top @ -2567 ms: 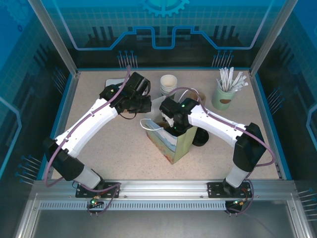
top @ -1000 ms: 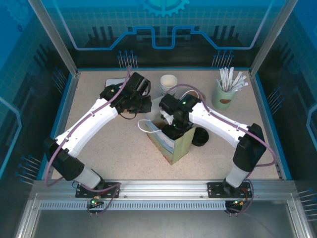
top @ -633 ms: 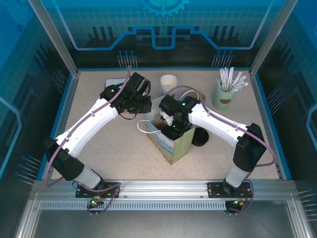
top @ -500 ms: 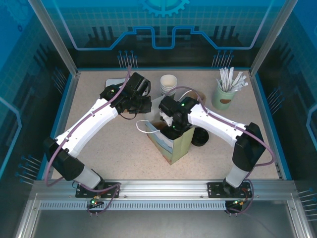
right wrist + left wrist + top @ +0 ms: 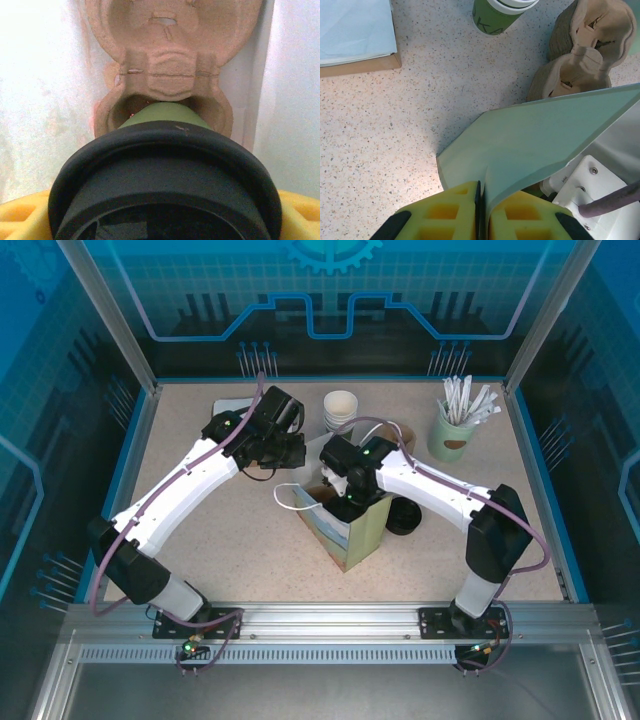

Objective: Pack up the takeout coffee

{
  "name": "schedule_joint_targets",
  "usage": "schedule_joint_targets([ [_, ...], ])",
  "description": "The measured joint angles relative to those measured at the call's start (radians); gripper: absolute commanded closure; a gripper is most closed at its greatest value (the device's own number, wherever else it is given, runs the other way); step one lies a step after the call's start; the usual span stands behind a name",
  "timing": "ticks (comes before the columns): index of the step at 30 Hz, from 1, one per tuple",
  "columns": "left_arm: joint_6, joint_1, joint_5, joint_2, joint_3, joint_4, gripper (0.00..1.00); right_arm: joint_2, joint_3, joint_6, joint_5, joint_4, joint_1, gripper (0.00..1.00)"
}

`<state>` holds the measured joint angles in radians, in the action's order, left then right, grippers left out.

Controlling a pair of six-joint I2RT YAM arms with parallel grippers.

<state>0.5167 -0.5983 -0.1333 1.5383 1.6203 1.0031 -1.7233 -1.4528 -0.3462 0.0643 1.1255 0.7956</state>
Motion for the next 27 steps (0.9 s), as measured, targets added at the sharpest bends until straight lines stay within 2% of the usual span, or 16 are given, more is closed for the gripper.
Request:
schedule_joint_targets([
  [27,0.0,0.0,0.0,0.002,0.0,0.0,0.87,-0.018,0.0,0.008,0.015,-0.005,-0.005,0.26],
])
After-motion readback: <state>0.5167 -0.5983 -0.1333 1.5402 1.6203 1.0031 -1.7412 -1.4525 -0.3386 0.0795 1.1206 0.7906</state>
